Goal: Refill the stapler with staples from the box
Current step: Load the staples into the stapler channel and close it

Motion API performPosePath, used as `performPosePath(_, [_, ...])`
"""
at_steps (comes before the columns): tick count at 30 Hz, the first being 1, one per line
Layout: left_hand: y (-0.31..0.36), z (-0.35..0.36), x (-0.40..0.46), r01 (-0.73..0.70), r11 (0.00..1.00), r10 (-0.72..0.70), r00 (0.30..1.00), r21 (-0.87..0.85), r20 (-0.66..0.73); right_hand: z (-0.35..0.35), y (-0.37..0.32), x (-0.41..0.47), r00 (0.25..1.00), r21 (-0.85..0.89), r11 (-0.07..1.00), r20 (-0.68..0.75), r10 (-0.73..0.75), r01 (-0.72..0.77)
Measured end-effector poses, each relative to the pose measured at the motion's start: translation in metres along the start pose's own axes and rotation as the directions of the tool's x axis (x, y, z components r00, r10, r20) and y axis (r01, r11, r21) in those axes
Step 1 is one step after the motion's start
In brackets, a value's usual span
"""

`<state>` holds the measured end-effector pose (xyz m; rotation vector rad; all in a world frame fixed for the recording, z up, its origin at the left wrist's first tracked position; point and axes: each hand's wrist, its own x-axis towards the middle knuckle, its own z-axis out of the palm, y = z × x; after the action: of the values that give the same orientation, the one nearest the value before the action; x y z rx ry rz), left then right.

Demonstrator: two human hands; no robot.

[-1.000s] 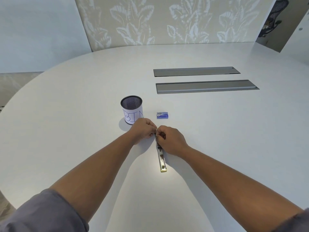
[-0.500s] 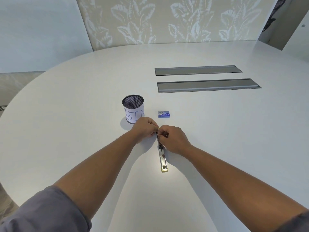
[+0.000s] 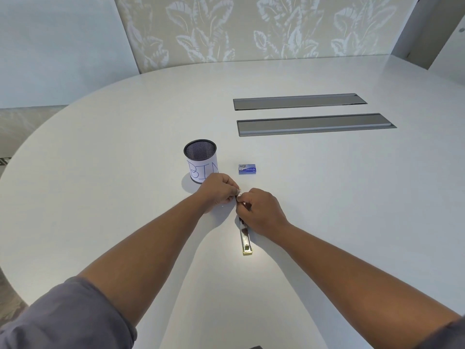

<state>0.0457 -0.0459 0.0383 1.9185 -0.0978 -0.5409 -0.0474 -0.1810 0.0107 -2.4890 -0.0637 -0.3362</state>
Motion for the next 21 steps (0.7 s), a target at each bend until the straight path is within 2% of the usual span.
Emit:
performPosePath(4, [-0.001, 0.0, 0.0, 0.001, 1.0, -0.001, 1.0, -0.006, -0.005, 0.002, 0.002, 0.0, 1.0, 0.01, 1.0, -0.007, 0.023, -0.022])
performPosePath(10, [-0.004, 0.0, 0.001, -0.011, 1.0, 0.011, 1.0, -0.013, 0.003, 0.001, 0.007, 0.001, 0.991, 0.144, 0.98, 0.019, 0.136, -0.137])
performPosePath(14, [-0.005, 0.0, 0.003, -0.011, 1.0, 0.011, 1.0, -0.014, -0.003, 0.0, 0.007, 0.004, 0.988, 0.177, 0.972, 0.026, 0.152, -0.154])
performPosePath(21, [-0.01, 0.0, 0.002, -0.065, 0.998, 0.065, 0.998, 0.021, -0.021, 0.003, 0.006, 0.009, 0.986, 0.069, 0.986, 0.088, 0.144, -0.15])
